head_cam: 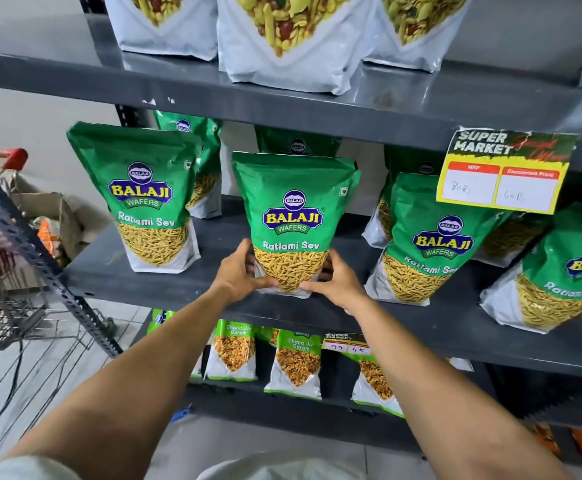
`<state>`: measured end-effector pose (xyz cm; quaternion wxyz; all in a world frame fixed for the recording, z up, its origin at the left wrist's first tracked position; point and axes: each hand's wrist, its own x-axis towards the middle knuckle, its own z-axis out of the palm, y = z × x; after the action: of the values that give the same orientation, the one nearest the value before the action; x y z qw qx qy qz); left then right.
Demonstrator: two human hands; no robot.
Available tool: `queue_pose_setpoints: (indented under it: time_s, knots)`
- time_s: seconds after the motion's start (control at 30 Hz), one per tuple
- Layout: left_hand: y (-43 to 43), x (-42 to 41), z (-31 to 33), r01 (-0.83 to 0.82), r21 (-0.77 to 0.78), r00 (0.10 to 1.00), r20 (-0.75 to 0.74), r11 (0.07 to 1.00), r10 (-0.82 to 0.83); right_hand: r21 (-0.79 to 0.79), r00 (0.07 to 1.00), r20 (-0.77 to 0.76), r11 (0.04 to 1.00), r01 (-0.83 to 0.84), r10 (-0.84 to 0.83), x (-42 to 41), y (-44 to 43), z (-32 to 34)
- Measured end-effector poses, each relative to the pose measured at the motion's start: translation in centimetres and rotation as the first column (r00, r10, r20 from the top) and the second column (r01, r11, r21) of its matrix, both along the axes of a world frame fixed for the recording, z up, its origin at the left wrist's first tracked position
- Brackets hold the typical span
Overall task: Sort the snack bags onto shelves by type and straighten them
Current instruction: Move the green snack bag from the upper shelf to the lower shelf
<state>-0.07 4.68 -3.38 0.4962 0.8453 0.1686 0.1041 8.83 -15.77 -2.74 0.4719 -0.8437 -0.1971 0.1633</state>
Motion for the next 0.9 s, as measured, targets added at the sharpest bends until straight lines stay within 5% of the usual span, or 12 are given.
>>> queue_pose_setpoints:
  time_s: [0.43, 0.6, 0.77, 0.9]
  knots:
    - [-0.1, -0.4, 0.9, 0.014, 0.022, 0.997, -0.082, 1.0, -0.012, -0.054, 0.999, 0.012, 0.998, 0.034, -0.033, -0.6, -0.2, -0.3]
    - [0.2, -1.7, 1.9, -0.091, 0.157, 0.987, -0.115, 0.983, 0.11, 0.023, 0.962, 0.166, 0.976, 0.217, -0.217, -2.0, -1.2, 0.4]
    - [0.9, -3.9, 5.8, -0.196, 0.207, 0.969, 0.188, 0.958, 0.158, 0.368, 0.845, 0.396, 0.905, 0.213, -0.36, -5.1, -2.3, 4.1]
    - [0.5, -6.2, 12.0, -0.289, 0.157, 0.826, 0.54, 0.944, 0.163, 0.522, 0.75, 0.519, 0.847, 0.102, -0.41, -7.9, -2.4, 10.1]
